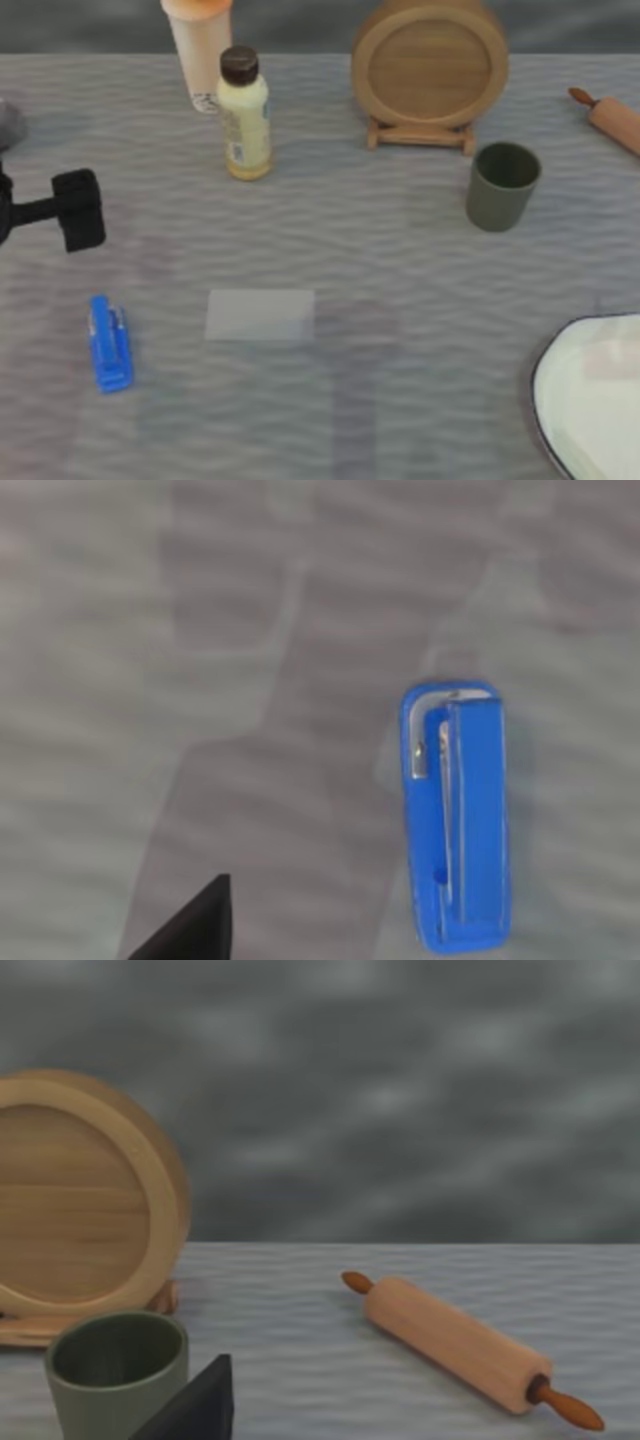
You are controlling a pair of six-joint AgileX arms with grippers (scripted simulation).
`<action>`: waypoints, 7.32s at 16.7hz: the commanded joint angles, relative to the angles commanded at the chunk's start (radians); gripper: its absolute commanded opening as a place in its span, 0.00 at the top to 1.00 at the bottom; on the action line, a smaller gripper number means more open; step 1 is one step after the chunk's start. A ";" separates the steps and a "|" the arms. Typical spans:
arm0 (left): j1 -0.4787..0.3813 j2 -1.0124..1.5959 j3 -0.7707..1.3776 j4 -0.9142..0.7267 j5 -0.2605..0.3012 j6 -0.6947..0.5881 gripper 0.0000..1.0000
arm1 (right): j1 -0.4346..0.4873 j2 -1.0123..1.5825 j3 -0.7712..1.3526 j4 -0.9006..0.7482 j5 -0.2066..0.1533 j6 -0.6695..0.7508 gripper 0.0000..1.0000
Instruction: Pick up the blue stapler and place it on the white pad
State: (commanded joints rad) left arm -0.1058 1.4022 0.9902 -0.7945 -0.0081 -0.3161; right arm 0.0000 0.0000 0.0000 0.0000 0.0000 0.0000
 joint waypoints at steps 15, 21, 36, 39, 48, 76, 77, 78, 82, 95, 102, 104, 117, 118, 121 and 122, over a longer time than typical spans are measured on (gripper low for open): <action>-0.034 0.469 0.369 -0.263 0.008 -0.116 0.00 | 0.000 0.000 0.000 0.000 0.000 0.000 0.00; -0.036 0.565 0.253 -0.043 0.009 -0.113 0.00 | 0.000 0.000 0.000 0.000 0.000 0.000 0.00; -0.036 0.636 0.171 0.101 0.009 -0.113 0.53 | 0.000 0.000 0.000 0.000 0.000 0.000 0.00; -0.036 0.636 0.171 0.101 0.009 -0.113 0.75 | 0.000 0.000 0.000 0.000 0.000 0.000 0.00; -0.036 0.636 0.171 0.101 0.009 -0.113 1.00 | 0.000 0.000 0.000 0.000 0.000 0.000 0.00; -0.175 0.602 0.575 -0.357 0.008 0.251 1.00 | 0.000 0.000 0.000 0.000 0.000 0.000 0.00; -0.205 0.625 0.610 -0.375 0.009 0.332 1.00 | 0.000 0.000 0.000 0.000 0.000 0.000 0.00; -0.237 0.650 0.646 -0.394 0.010 0.419 1.00 | 0.000 0.000 0.000 0.000 0.000 0.000 0.00; -0.370 0.744 0.792 -0.468 0.013 0.799 1.00 | 0.000 0.000 0.000 0.000 0.000 0.000 0.00; -0.552 0.816 0.993 -0.529 0.010 1.276 1.00 | 0.000 0.000 0.000 0.000 0.000 0.000 0.00; -0.526 0.828 0.786 -0.307 0.012 1.301 1.00 | 0.000 0.000 0.000 0.000 0.000 0.000 0.00; -0.516 0.835 0.700 -0.214 0.012 1.313 1.00 | 0.000 0.000 0.000 0.000 0.000 0.000 0.00; -0.508 0.842 0.640 -0.153 0.011 1.325 0.55 | 0.000 0.000 0.000 0.000 0.000 0.000 0.00; -0.508 0.842 0.640 -0.153 0.011 1.325 0.47 | 0.000 0.000 0.000 0.000 0.000 0.000 0.00; -0.508 0.842 0.640 -0.153 0.011 1.325 0.25 | 0.000 0.000 0.000 0.000 0.000 0.000 0.00; -0.508 0.842 0.640 -0.153 0.011 1.325 0.17 | 0.000 0.000 0.000 0.000 0.000 0.000 0.00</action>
State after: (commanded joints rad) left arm -0.6142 2.2446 1.6301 -0.9471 0.0033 1.0086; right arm 0.0000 0.0000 0.0000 0.0000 0.0000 0.0000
